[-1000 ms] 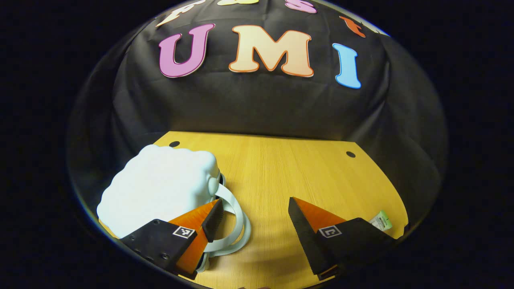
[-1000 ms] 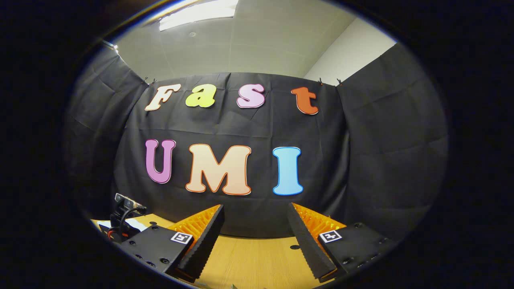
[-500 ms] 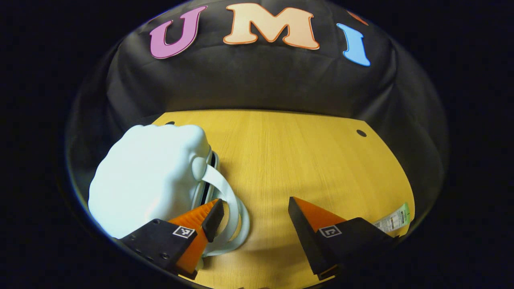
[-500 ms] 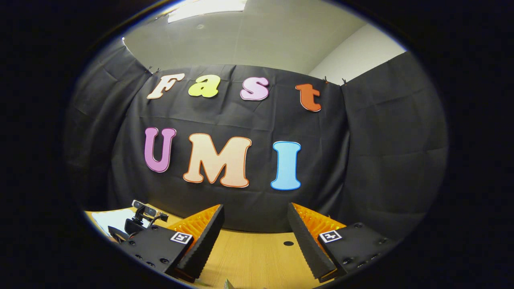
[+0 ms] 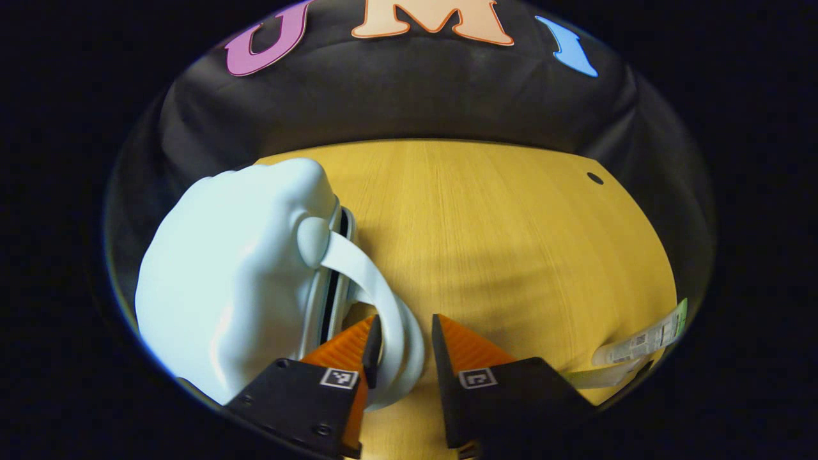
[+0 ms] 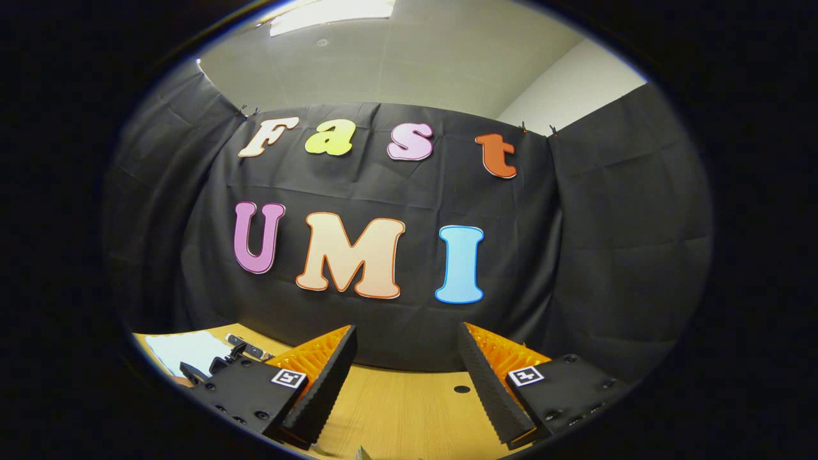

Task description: First open the suitcase, pack the skin care products into it, and then close the suitcase.

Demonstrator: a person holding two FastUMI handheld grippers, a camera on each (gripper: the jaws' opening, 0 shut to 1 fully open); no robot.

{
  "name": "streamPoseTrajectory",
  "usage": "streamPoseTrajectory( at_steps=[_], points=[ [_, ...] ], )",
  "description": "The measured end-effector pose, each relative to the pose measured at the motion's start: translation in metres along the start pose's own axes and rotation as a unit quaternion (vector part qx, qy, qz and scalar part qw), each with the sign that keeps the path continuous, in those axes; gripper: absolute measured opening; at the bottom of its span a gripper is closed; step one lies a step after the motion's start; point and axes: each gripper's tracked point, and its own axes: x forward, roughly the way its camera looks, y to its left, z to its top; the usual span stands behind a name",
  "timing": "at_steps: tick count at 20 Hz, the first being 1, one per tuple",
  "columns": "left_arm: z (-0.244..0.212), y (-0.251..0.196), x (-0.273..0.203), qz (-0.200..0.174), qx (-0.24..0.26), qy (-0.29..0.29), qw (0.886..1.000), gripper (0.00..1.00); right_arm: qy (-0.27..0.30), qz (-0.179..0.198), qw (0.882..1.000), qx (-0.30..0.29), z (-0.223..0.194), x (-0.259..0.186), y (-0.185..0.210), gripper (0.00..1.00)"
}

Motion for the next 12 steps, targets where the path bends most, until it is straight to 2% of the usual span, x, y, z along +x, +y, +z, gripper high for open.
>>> streamPoseTrajectory(
  at_steps=[2, 7, 12],
  points=[
    [0.001, 0.0, -0.002, -0.009, 0.005, 0.002, 1.0, 0.13, -0.002, 0.003, 1.0, -0.005, -0.002, 0.0, 0.001, 1.0],
    [0.011, -0.005, -0.01, -0.019, 0.031, -0.012, 0.999, 0.05, 0.002, 0.005, 1.0, 0.01, -0.01, 0.004, 0.002, 0.98],
    [0.023, -0.009, -0.028, -0.045, 0.023, -0.026, 0.998, 0.01, 0.005, 0.008, 1.0, 0.019, -0.017, 0.009, 0.004, 1.0]
  ],
)
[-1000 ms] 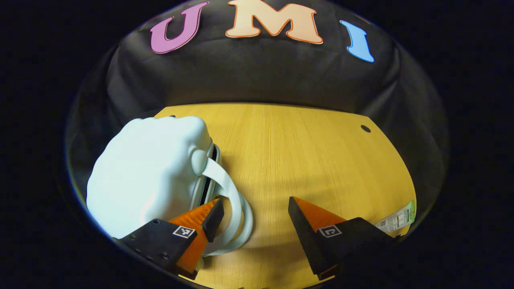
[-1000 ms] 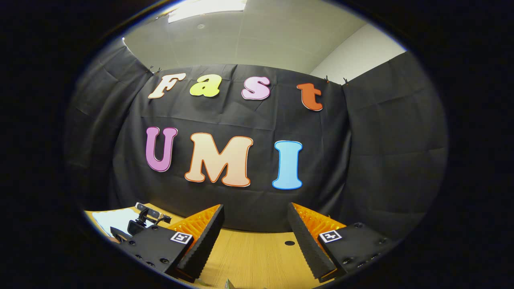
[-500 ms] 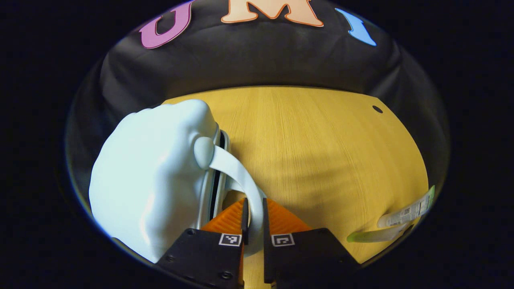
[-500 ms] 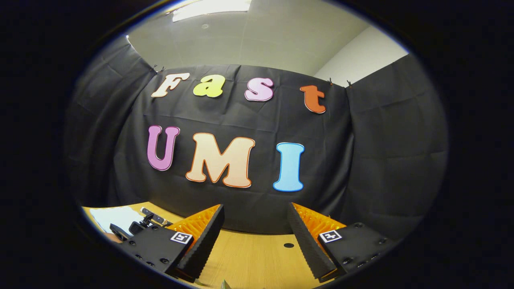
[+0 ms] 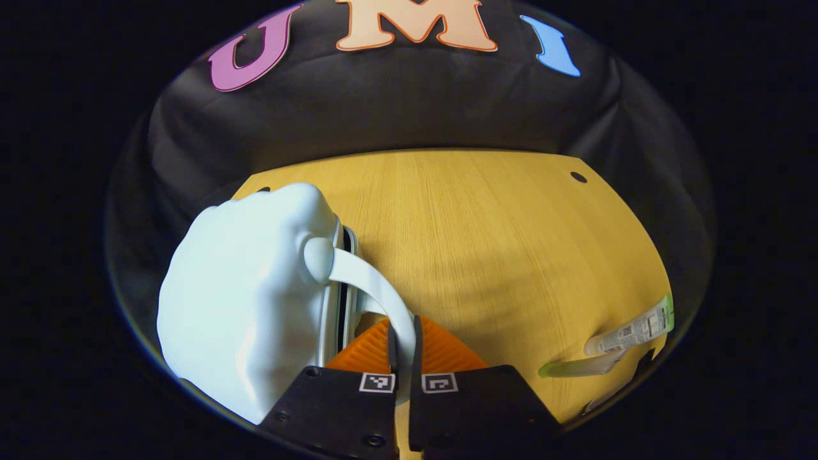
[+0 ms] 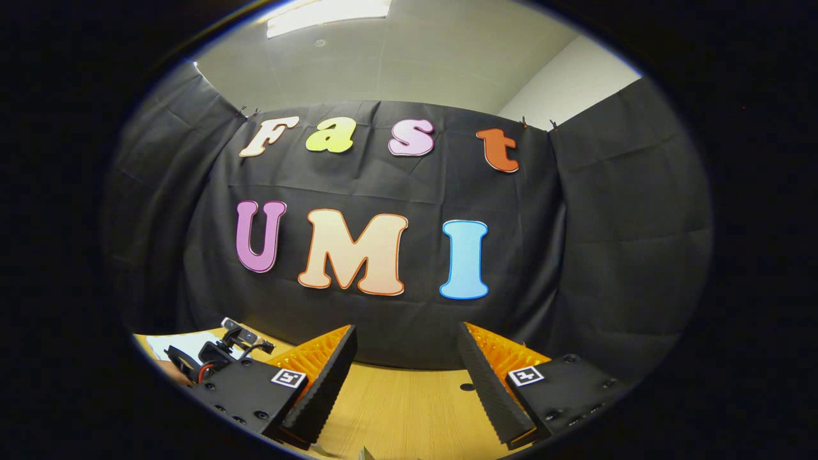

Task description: First open the suitcase, pack the skin care products into it, and then close the suitcase.

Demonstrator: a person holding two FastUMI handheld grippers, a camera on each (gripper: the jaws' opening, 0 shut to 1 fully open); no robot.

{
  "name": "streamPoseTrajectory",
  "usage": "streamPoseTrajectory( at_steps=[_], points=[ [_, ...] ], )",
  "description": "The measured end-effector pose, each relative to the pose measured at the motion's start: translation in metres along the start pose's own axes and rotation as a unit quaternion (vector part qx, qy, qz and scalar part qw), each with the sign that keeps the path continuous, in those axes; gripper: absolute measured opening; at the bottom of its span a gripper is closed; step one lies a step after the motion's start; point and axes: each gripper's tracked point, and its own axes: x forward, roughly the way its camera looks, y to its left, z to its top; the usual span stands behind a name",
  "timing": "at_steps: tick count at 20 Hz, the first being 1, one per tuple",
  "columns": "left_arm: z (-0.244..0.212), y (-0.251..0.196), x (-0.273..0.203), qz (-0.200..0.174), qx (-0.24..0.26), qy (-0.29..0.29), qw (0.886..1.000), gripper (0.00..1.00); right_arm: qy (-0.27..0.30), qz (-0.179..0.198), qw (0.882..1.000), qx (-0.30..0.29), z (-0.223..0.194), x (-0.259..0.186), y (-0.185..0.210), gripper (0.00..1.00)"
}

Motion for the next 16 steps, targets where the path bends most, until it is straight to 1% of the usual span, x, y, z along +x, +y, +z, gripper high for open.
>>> streamPoseTrajectory(
  at_steps=[4, 5, 6, 7, 8, 9, 10, 11, 12, 16],
  points=[
    [0.021, 0.009, -0.016, -0.017, -0.019, -0.018, 1.0, 0.0, -0.003, 0.009, 1.0, 0.006, 0.0, 0.003, 0.009, 1.0],
    [0.026, 0.01, -0.022, -0.017, -0.019, -0.022, 0.999, 0.0, -0.004, 0.011, 1.0, 0.005, 0.0, 0.002, 0.011, 0.98],
    [0.031, 0.011, -0.028, -0.018, -0.016, -0.025, 0.999, 0.0, -0.005, 0.014, 1.0, 0.004, 0.0, 0.003, 0.014, 0.98],
    [0.038, 0.014, -0.035, -0.018, -0.009, -0.033, 0.999, 0.0, -0.006, 0.015, 1.0, 0.004, 0.001, 0.003, 0.015, 1.0],
    [0.046, 0.017, -0.041, -0.017, -0.005, -0.036, 0.999, 0.0, -0.006, 0.016, 1.0, 0.005, 0.0, 0.004, 0.015, 0.98],
    [0.051, 0.021, -0.045, -0.018, -0.004, -0.038, 0.999, 0.0, -0.005, 0.016, 1.0, 0.009, 0.0, 0.004, 0.016, 1.0],
    [0.056, 0.024, -0.05, -0.021, -0.007, -0.042, 0.999, 0.0, -0.005, 0.016, 1.0, 0.014, 0.001, 0.005, 0.016, 0.98],
    [0.06, 0.029, -0.057, -0.025, -0.013, -0.046, 0.999, 0.0, -0.006, 0.015, 1.0, 0.017, 0.002, 0.005, 0.016, 1.0],
    [0.061, 0.032, -0.062, -0.028, -0.021, -0.046, 0.998, 0.0, -0.008, 0.013, 1.0, 0.017, 0.002, 0.006, 0.014, 0.98],
    [0.078, 0.052, -0.091, -0.032, -0.03, -0.062, 0.997, 0.0, -0.008, 0.012, 1.0, 0.013, -0.002, 0.011, 0.015, 0.98]
  ],
)
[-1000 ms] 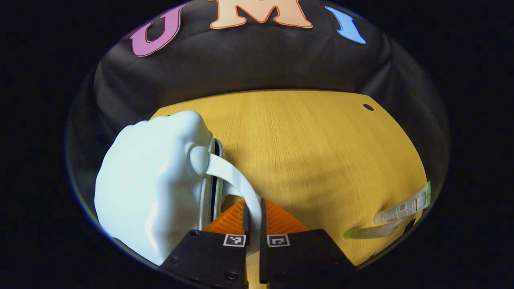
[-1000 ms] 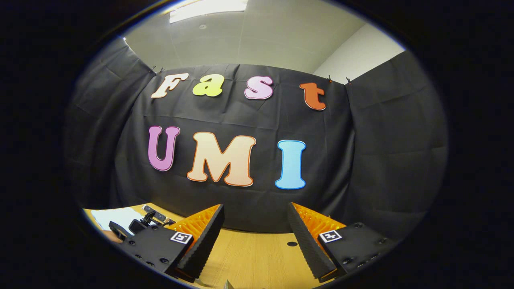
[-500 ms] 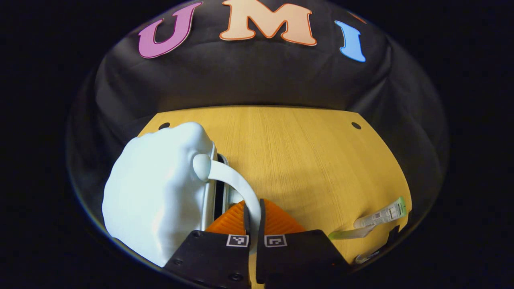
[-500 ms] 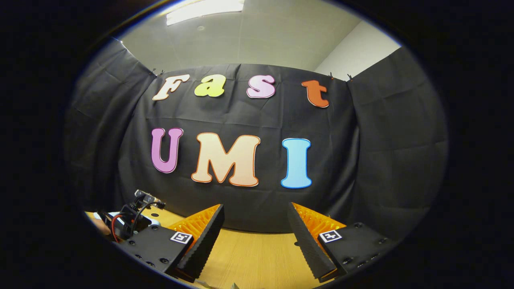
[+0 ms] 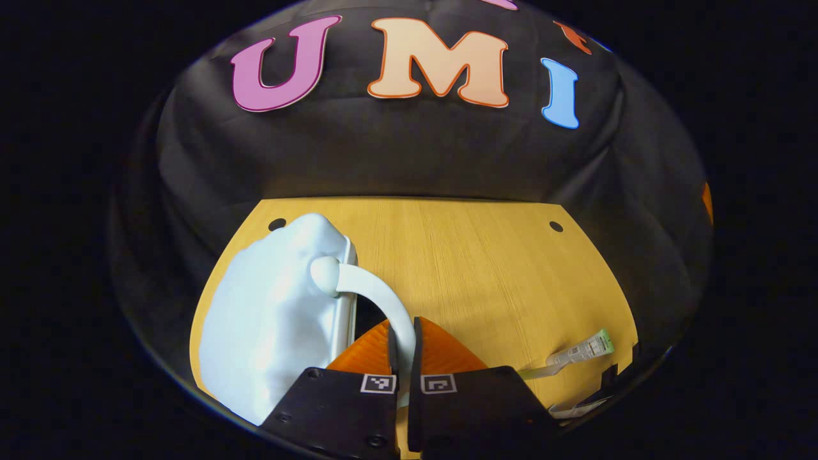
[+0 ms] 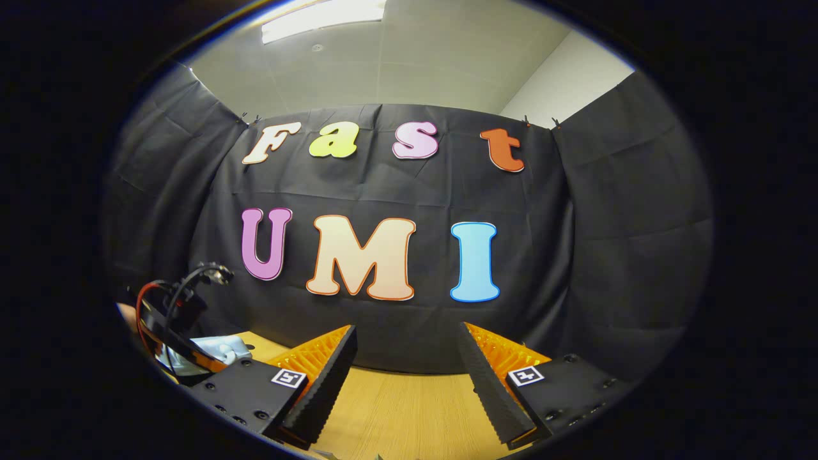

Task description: First open the suitcase, pack the skin care products into it, and then close the suitcase.

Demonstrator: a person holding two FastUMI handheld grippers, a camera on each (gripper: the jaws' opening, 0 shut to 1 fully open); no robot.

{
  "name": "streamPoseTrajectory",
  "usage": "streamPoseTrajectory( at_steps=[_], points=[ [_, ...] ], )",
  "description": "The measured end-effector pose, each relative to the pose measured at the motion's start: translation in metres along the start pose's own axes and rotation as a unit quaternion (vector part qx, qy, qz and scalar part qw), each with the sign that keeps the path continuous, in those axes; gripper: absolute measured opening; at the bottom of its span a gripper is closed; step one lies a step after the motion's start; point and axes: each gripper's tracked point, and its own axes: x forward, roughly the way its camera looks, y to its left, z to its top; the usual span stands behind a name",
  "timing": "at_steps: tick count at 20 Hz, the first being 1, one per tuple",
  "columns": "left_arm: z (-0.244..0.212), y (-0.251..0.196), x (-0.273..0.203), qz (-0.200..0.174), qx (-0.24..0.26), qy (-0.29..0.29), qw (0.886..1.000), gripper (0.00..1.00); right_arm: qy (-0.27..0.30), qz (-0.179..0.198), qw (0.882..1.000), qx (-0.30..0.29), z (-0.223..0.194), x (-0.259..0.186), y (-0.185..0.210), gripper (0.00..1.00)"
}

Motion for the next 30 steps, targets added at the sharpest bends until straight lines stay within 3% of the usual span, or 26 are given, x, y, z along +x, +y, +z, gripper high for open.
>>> streamPoseTrajectory(
  at_steps=[12, 16, 19, 30],
  points=[
    [0.058, 0.106, -0.066, 0.033, -0.008, -0.081, 0.996, 0.0, 0.01, 0.003, 1.0, 0.004, -0.005, 0.005, 0.028, 0.98],
    [0.061, 0.149, -0.08, 0.069, 0.038, -0.085, 0.993, 0.0, 0.009, 0.011, 1.0, -0.002, -0.005, 0.005, 0.049, 1.0],
    [0.068, 0.185, -0.088, 0.099, 0.041, -0.094, 0.99, 0.0, 0.012, 0.012, 1.0, -0.001, -0.006, 0.006, 0.065, 0.98],
    [0.068, 0.316, -0.099, 0.153, 0.03, -0.125, 0.98, 0.0, -0.004, -0.029, 1.0, -0.006, -0.002, 0.016, 0.121, 0.98]
  ],
)
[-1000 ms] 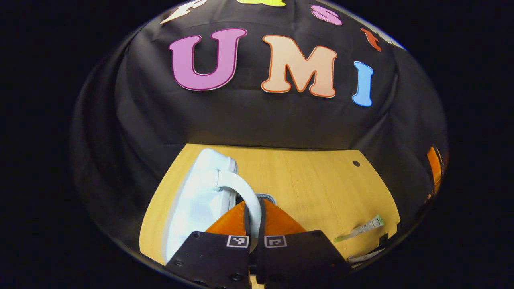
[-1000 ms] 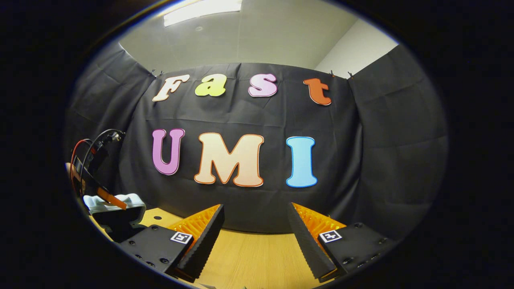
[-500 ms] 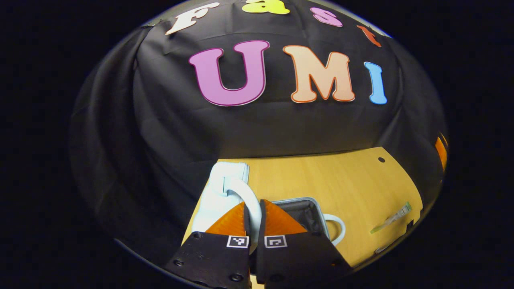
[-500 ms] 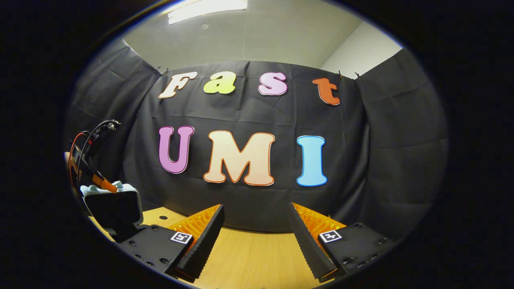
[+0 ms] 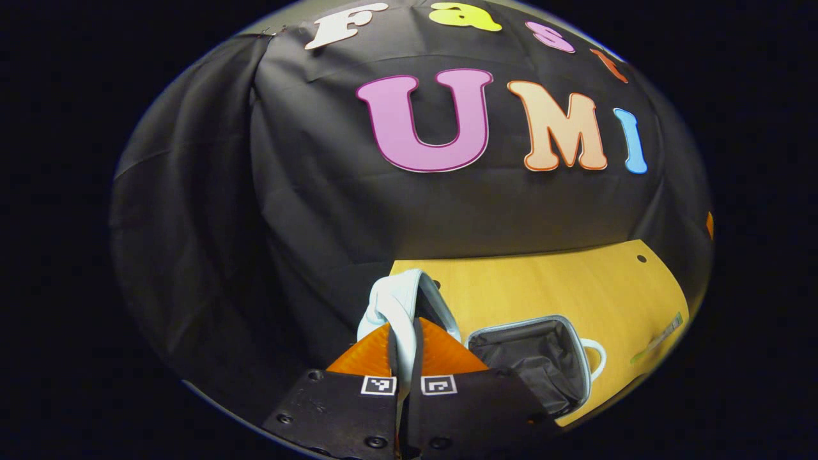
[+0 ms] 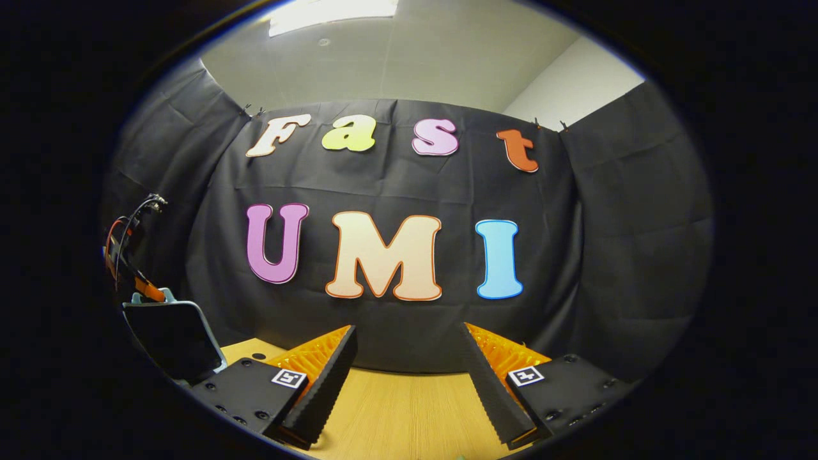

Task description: First open the suitcase, pack the skin care products into it, and then close the suitcase.

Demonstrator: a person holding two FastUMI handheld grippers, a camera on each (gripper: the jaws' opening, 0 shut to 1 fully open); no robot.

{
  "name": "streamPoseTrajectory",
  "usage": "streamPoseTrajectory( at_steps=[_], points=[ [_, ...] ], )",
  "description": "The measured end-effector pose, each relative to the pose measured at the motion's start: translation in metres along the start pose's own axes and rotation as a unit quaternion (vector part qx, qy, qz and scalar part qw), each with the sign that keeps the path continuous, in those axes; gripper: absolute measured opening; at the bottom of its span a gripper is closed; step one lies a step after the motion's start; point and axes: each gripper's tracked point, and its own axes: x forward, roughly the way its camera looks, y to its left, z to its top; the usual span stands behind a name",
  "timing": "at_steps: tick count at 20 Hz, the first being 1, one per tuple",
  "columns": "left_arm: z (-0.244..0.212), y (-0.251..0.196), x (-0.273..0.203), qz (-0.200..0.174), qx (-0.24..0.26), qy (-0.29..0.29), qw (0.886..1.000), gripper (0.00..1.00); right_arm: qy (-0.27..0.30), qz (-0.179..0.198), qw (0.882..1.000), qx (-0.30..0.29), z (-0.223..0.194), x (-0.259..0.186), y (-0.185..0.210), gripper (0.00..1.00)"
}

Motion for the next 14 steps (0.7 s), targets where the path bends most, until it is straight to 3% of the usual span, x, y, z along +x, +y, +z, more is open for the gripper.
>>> streamPoseTrajectory(
  at_steps=[6, 14],
  points=[
    [-0.033, 0.069, 0.028, 0.025, -0.031, 0.014, 0.999, 0.0, 0.016, -0.02, 1.0, 0.019, -0.002, 0.001, 0.026, 0.98],
    [-0.083, 0.132, 0.061, 0.08, -0.076, 0.045, 0.993, 0.0, 0.025, -0.037, 0.999, 0.005, -0.002, 0.001, 0.027, 0.98]
  ],
)
